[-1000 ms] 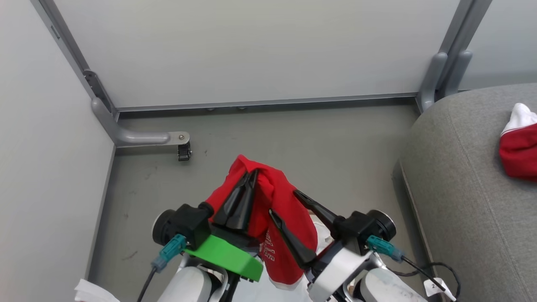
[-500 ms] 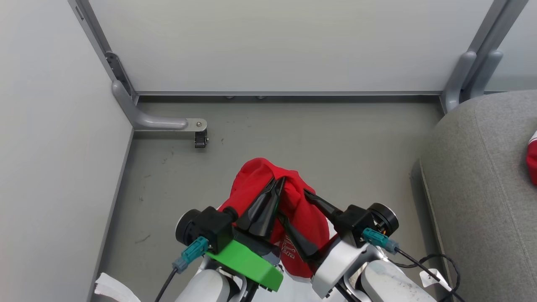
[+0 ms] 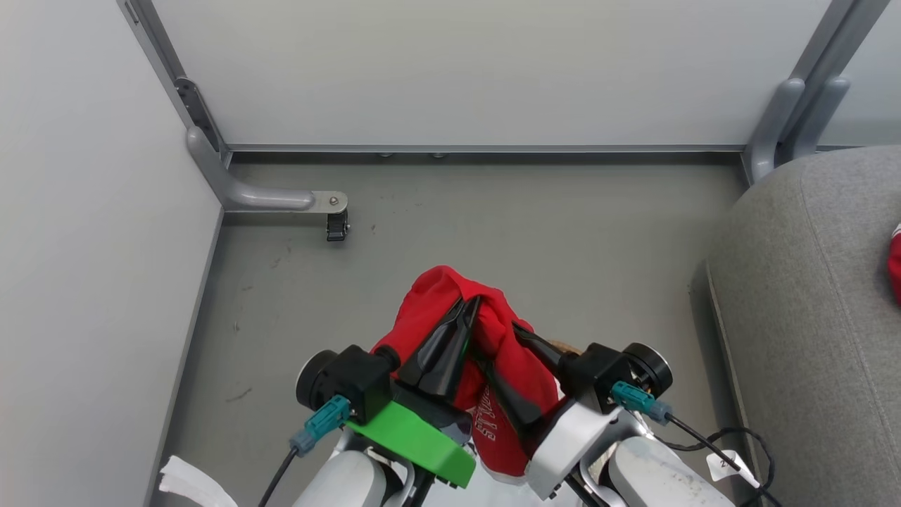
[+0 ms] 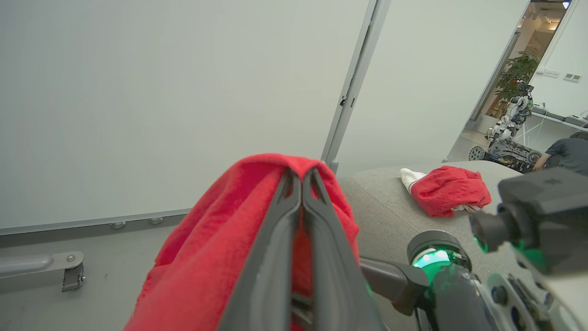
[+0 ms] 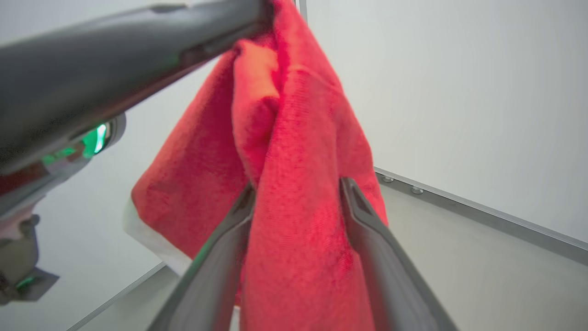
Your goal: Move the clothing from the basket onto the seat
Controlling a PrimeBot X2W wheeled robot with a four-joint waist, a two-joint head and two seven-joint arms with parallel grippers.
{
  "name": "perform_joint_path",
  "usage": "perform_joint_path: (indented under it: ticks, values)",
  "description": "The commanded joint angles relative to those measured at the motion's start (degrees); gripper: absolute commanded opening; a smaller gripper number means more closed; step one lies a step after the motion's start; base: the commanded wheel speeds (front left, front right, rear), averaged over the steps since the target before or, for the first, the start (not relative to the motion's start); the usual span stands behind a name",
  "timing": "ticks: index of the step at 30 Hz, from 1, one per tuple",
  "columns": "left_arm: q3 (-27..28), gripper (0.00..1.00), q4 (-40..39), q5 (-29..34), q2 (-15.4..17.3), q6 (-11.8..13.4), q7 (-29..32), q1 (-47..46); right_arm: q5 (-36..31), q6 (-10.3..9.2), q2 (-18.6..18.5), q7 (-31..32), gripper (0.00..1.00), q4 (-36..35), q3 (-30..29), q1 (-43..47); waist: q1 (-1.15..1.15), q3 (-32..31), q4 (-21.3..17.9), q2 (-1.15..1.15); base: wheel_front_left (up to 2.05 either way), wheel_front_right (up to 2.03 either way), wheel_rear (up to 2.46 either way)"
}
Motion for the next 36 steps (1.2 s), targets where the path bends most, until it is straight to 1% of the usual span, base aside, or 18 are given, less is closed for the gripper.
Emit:
perform_joint_path:
  ticks: [1,3,5,6,7,8,10,11,12,13,14,19,24,30,36]
  values:
    - [0.6,0.0,0.1,-0.1,0.1,-0.2,-0.1,-1.1,0.3,-0.04,-0.3,-0.1,0.0,-0.1,-0.3,0.1,0.0,0.1,-0.3,0.0,0.0,0.0,0.0]
    - [1.1,0.0,0.2,0.4,0.1,-0.2,-0.1,-0.8,0.4,-0.04,-0.2,-0.1,0.0,-0.1,-0.3,0.2,0.0,0.2,-0.8,0.0,0.0,0.0,0.0]
    - [1.7,0.27,0.0,0.8,0.0,-0.2,-0.1,-0.4,0.5,-0.04,-0.3,-0.1,0.0,-0.1,-0.4,0.4,0.0,0.3,-1.5,0.0,0.0,0.0,0.0]
    - [1.9,0.39,0.1,1.0,0.1,-0.2,-0.1,-0.2,0.5,-0.04,-0.3,-0.1,0.0,-0.2,-0.5,0.5,0.0,0.3,-2.0,0.0,0.0,0.0,0.0]
    - [2.1,0.4,0.2,1.0,0.1,-0.2,-0.1,-0.1,0.5,-0.04,-0.3,-0.1,0.0,-0.2,-0.5,0.6,0.0,0.3,-2.4,0.0,0.0,0.0,0.0]
    - [2.1,0.37,0.4,1.2,0.1,-0.2,-0.1,0.0,0.5,-0.04,-0.3,-0.1,0.0,-0.2,-0.5,0.7,0.0,0.3,-3.0,0.0,0.0,0.0,0.0]
    - [2.4,0.16,0.5,1.1,0.1,-0.2,-0.1,0.1,0.7,-0.04,-0.3,-0.1,0.0,-0.3,-0.8,0.8,0.0,0.4,-4.1,0.0,0.0,0.0,0.0]
    - [2.6,0.18,0.5,1.3,0.1,-0.2,-0.1,0.2,0.7,-0.04,-0.2,-0.1,0.0,-0.3,-0.8,0.8,0.0,0.4,-4.7,0.0,0.0,0.0,0.0]
    - [2.8,0.33,0.4,1.3,0.1,-0.2,-0.1,0.3,0.8,-0.04,-0.3,-0.1,0.0,-0.3,-0.9,0.9,0.0,0.4,-5.3,0.0,0.0,0.0,0.0]
    - [3.0,0.44,0.4,1.5,0.1,-0.2,-0.1,0.3,0.8,-0.04,-0.3,-0.1,0.0,-0.4,-1.1,0.9,0.0,0.4,-5.9,0.0,0.0,0.0,0.0]
    - [2.9,1.0,0.9,1.3,0.1,-0.2,-0.1,0.5,0.7,-0.04,-0.3,-0.1,0.0,-0.5,-1.3,1.1,0.0,0.4,-6.6,0.0,0.0,0.0,0.0]
    - [3.6,1.0,1.2,1.9,0.1,-0.2,-0.1,0.9,0.6,-0.04,-0.2,-0.1,0.0,-0.7,-2.4,1.5,0.0,0.5,-10.8,0.0,0.0,0.0,0.0]
    - [4.6,1.0,1.7,2.5,0.1,-0.2,-0.1,0.8,0.3,-0.04,-0.2,-0.1,0.0,-1.0,-2.9,1.4,0.0,1.1,-17.0,0.0,0.0,0.0,0.0]
    - [4.4,1.0,2.2,2.9,0.1,-0.2,-0.1,-0.3,0.4,-0.04,-0.2,-0.1,0.0,-1.4,-4.2,1.5,0.0,2.1,-24.5,0.0,0.0,0.0,0.0]
    - [4.2,1.0,3.0,3.2,0.1,-0.2,-0.1,-1.0,0.8,-0.04,-0.2,-0.1,0.0,-2.0,-5.0,2.1,0.0,3.0,-30.9,0.0,0.0,0.0,0.0]
